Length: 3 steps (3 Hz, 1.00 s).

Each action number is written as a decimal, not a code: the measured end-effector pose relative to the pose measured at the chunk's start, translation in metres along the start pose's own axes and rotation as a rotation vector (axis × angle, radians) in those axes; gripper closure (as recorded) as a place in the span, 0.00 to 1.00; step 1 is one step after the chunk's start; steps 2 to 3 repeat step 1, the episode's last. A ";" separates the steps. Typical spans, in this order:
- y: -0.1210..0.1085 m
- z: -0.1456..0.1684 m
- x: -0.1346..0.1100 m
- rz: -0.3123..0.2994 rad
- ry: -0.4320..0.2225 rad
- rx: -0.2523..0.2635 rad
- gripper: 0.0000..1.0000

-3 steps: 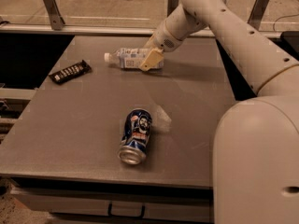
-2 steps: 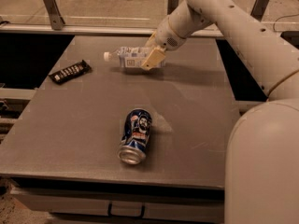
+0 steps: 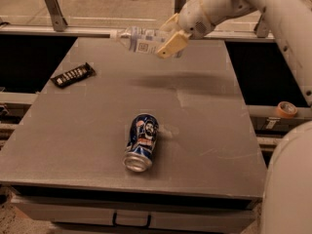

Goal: Pick blue plastic bottle

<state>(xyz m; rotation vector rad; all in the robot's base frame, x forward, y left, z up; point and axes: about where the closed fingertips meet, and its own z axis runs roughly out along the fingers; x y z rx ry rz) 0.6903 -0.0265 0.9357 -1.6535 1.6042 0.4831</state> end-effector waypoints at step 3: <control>0.000 -0.002 -0.002 0.003 -0.012 0.000 1.00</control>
Offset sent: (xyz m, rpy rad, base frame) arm 0.0000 0.0000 0.0000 0.0000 0.0000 0.0000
